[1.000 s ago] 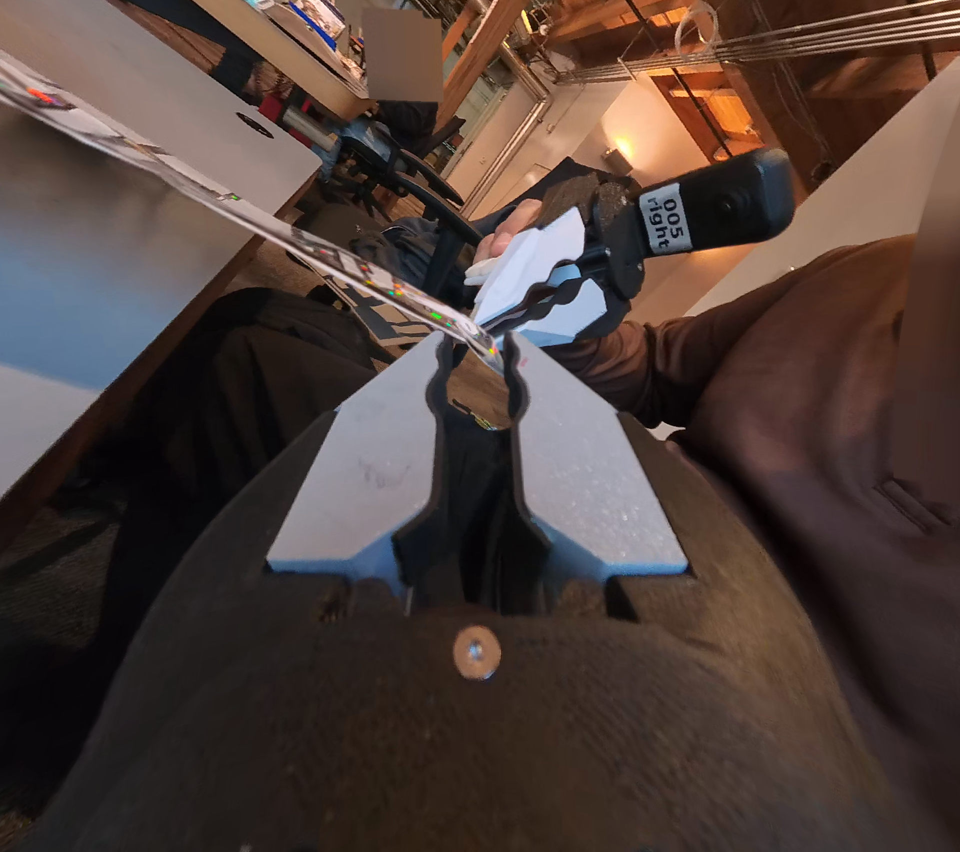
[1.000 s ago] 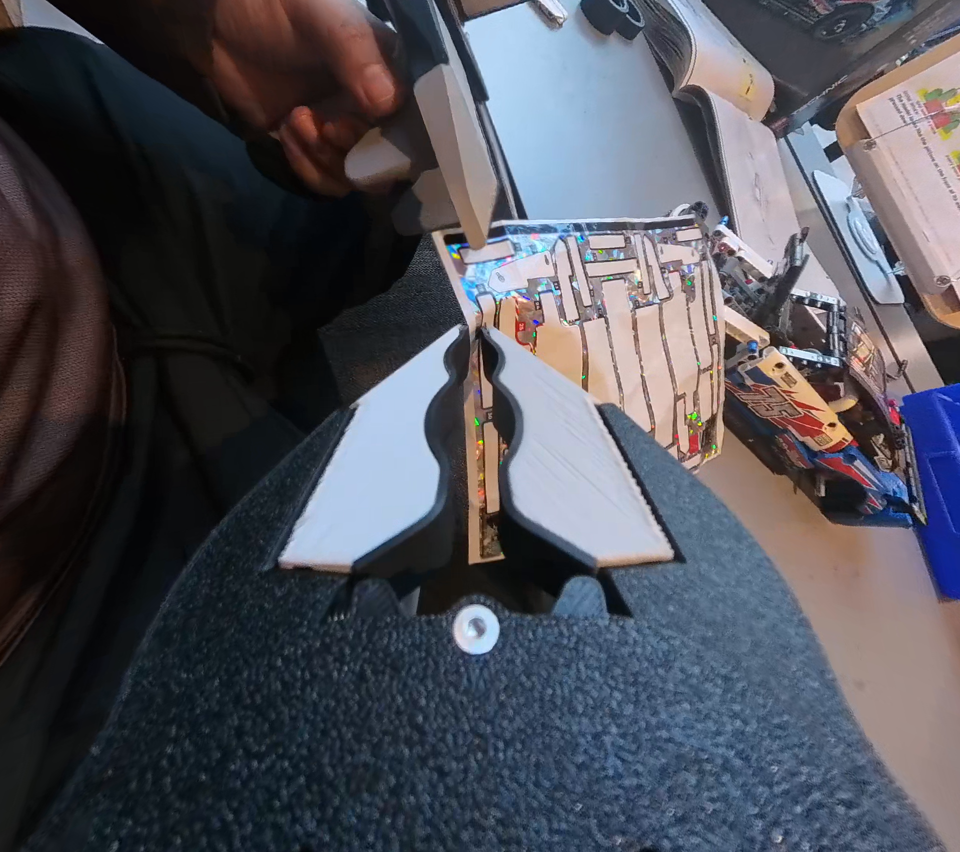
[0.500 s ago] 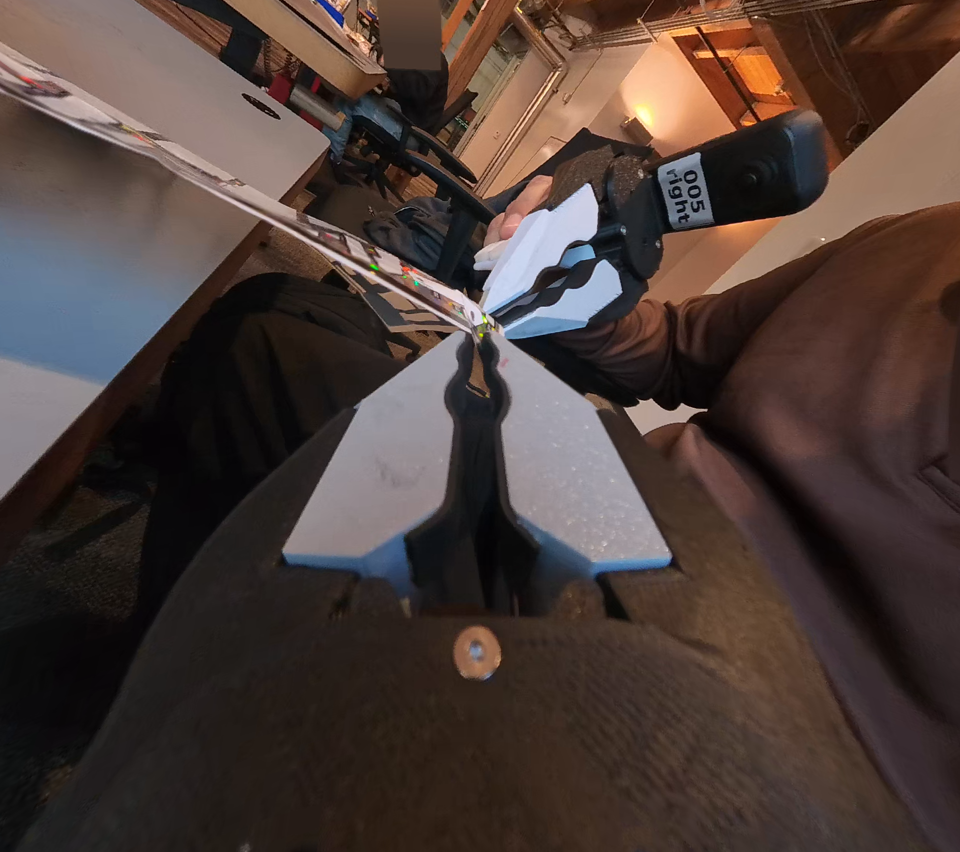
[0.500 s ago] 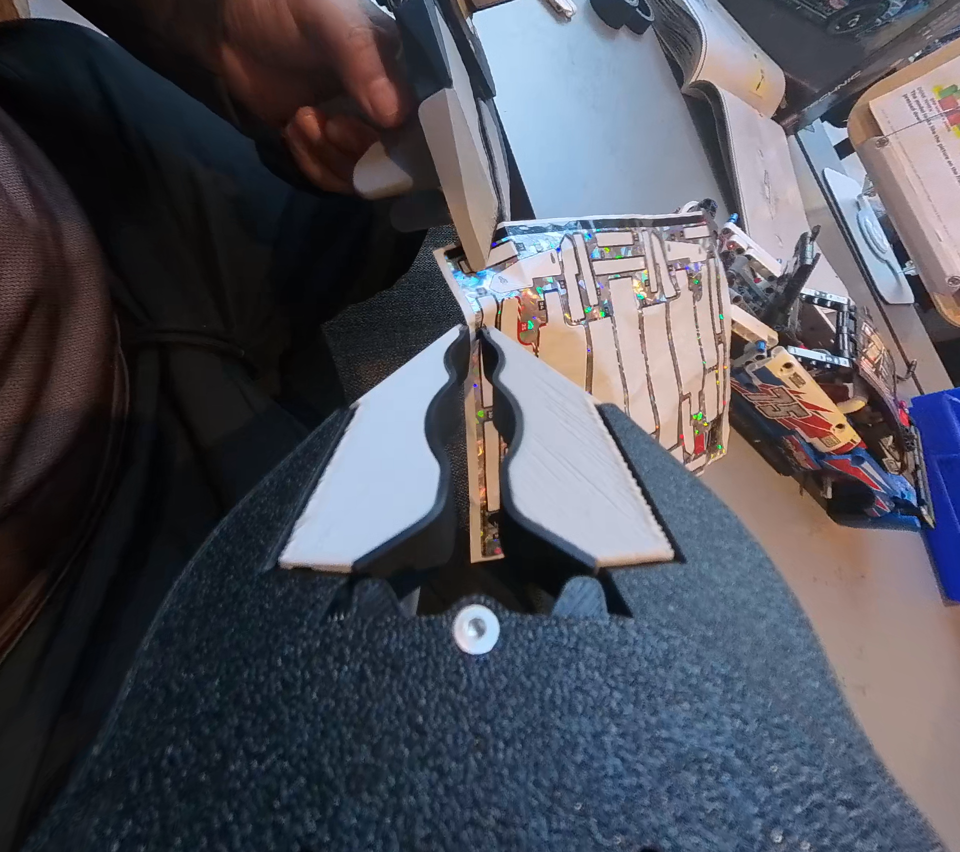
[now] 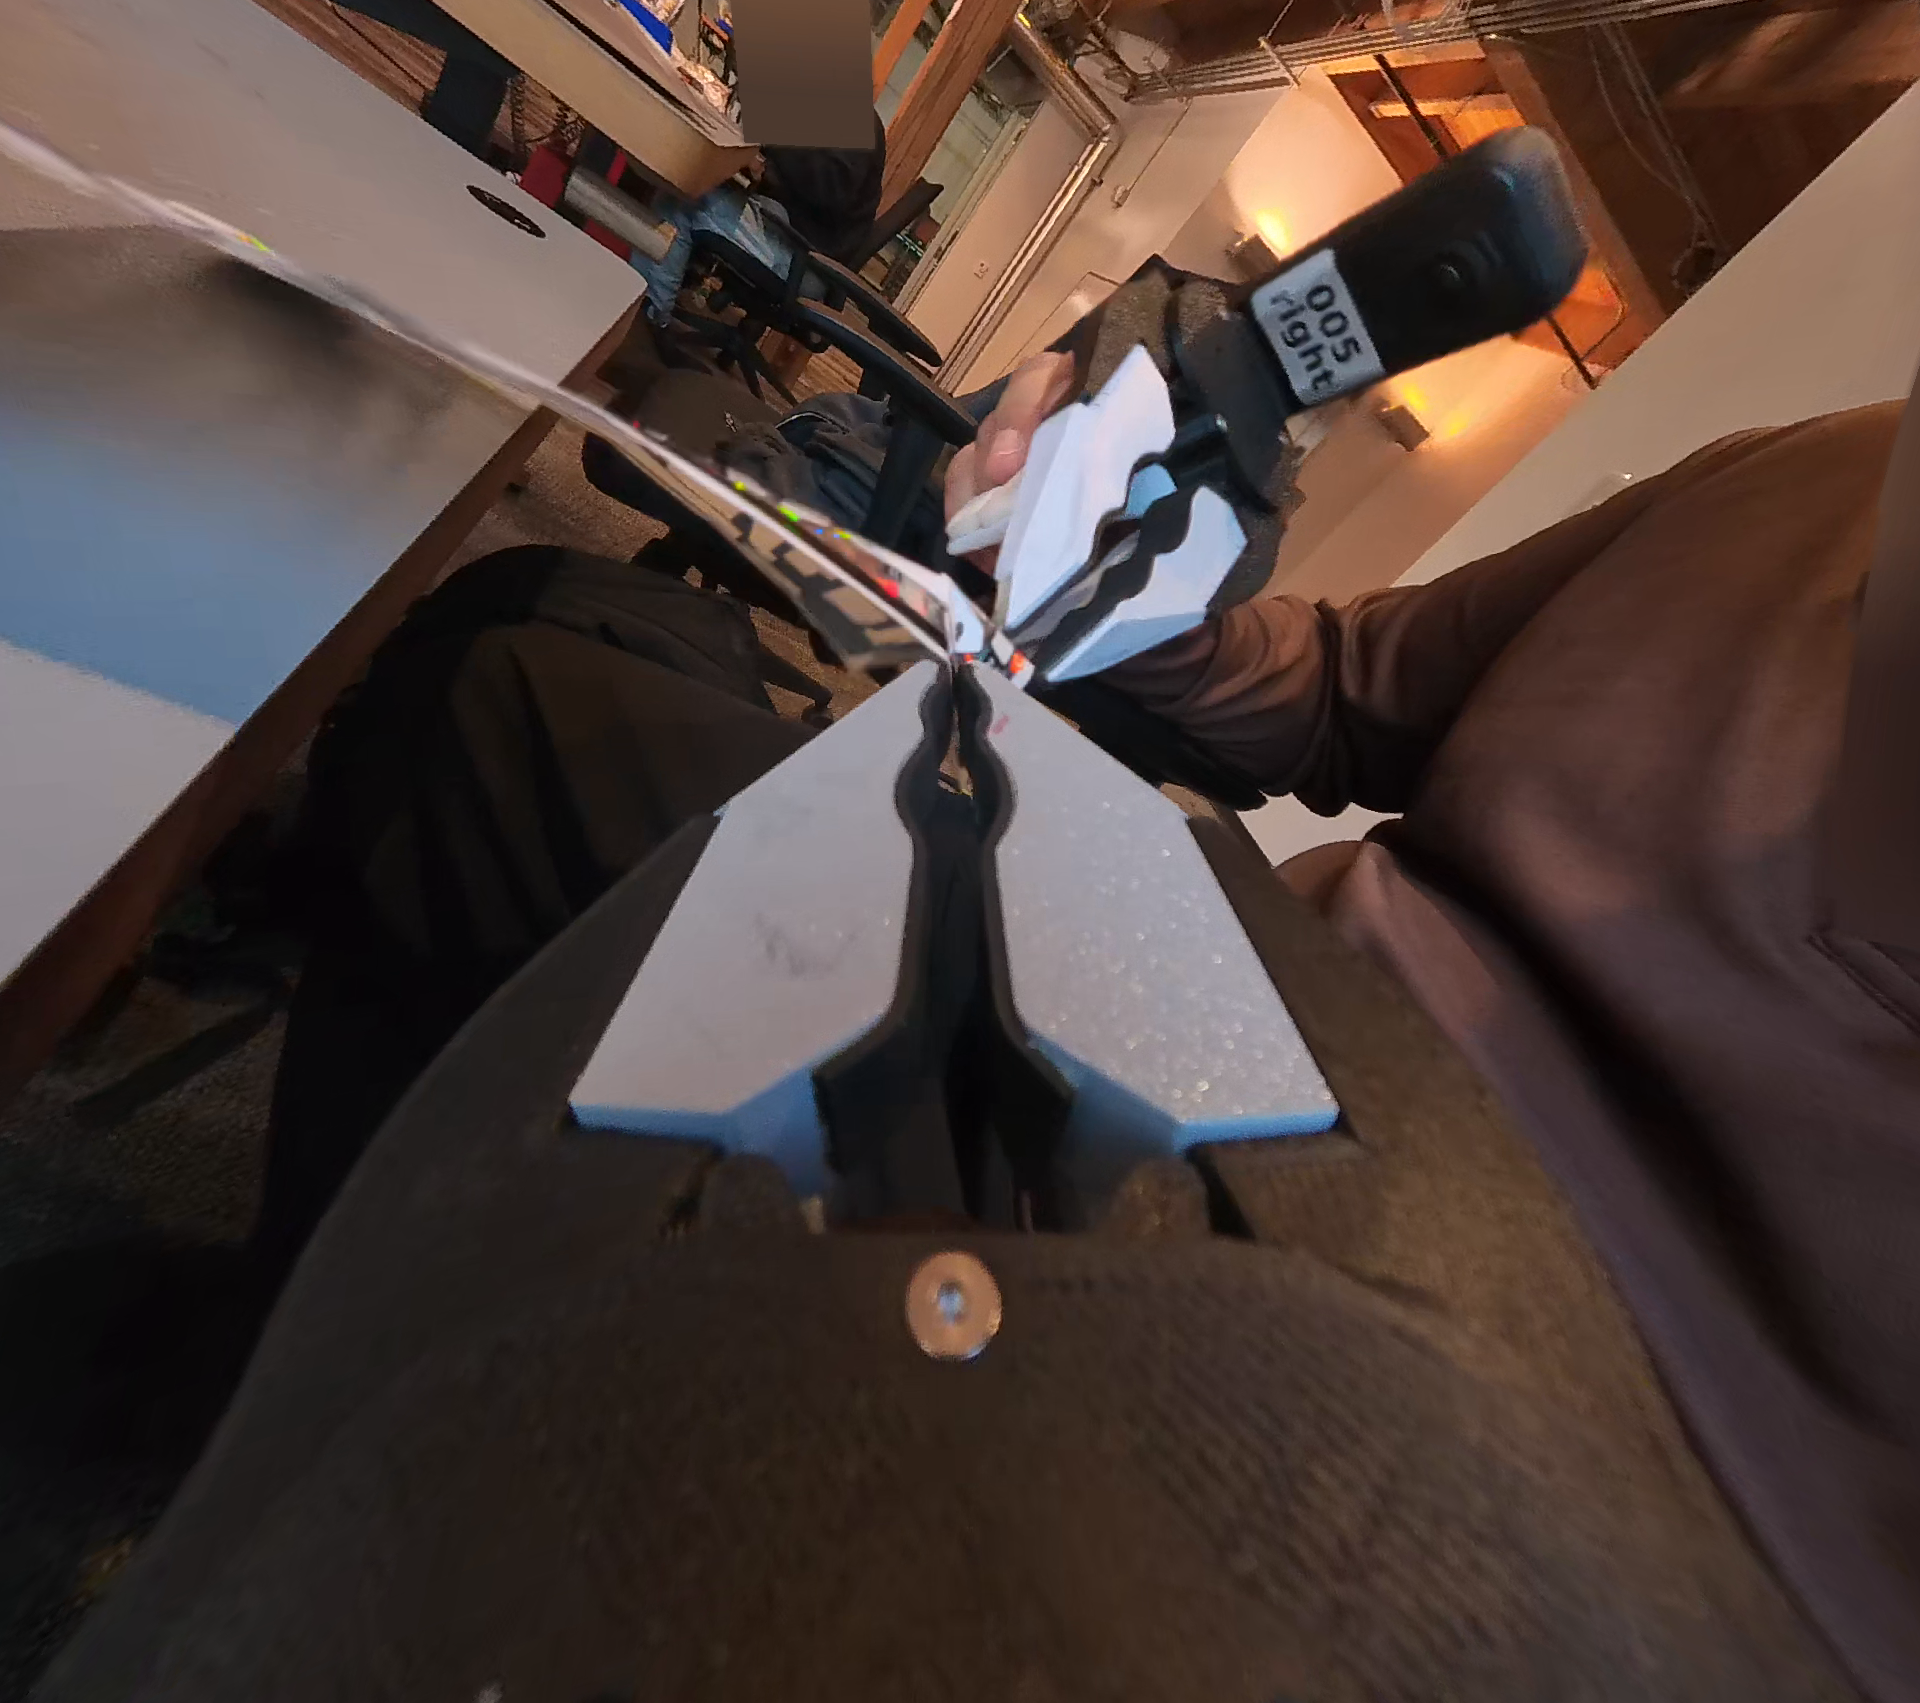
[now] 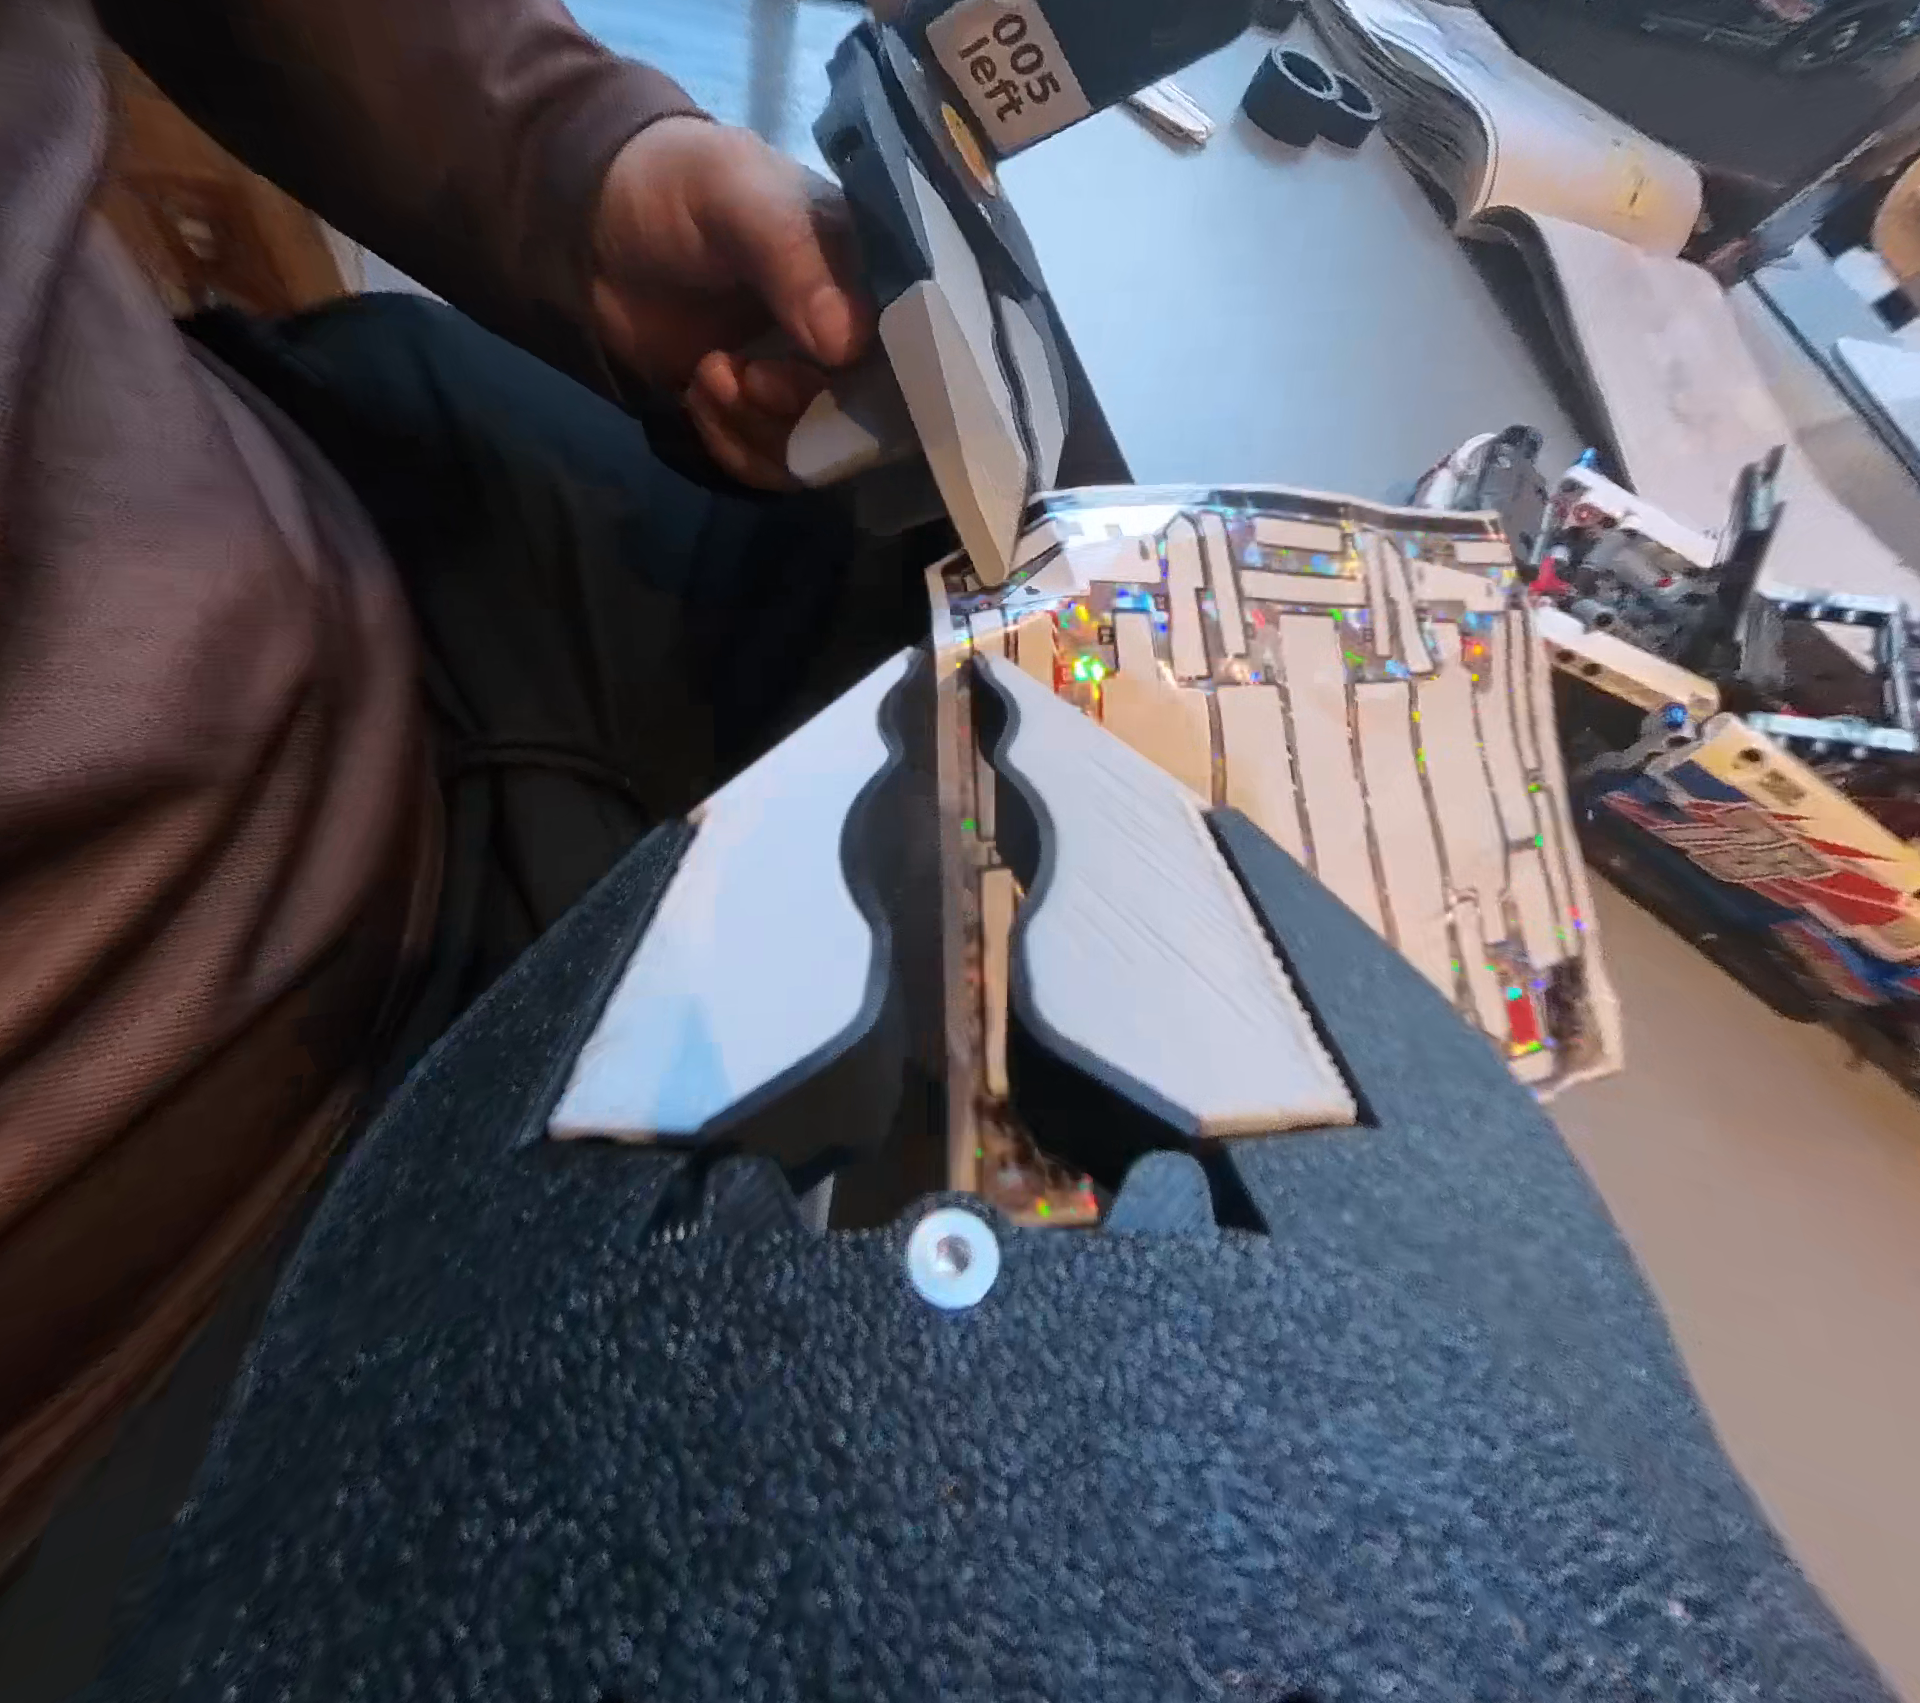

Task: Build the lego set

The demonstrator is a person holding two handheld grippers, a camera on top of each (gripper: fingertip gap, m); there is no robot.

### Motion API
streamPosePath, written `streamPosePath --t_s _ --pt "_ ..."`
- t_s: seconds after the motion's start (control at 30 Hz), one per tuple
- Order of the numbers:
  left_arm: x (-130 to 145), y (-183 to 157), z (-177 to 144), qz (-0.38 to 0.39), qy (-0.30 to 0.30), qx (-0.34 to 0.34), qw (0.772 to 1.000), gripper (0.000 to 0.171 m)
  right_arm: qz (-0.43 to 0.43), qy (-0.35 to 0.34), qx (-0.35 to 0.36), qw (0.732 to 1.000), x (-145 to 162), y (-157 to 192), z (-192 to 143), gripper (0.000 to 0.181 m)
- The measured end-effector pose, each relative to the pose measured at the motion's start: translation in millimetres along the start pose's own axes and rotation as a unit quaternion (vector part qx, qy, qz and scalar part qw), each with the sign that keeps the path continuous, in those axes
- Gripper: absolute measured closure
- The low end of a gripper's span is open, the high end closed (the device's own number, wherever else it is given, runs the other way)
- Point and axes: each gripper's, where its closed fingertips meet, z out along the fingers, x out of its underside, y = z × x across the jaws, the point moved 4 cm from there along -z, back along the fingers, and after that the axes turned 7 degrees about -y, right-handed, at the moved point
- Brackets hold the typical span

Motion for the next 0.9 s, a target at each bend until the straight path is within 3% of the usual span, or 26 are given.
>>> streamPosePath --t_s 0.17,0.33,0.9 --pt "1 0 0 -0.007 0.0 0.001 1.0 0.171 0.051 -0.022 -0.006 0.998 0 -8 -4 0.168" --pt "2 1 1 -0.008 0.004 -0.002 1.0 0.171 0.046 -0.018 -0.007 0.999 1 -6 0 0.168" --pt "20 -7 12 0.074 0.077 -0.009 0.994 0.171 0.087 -0.031 -0.019 0.996 7 -16 3 0.168"
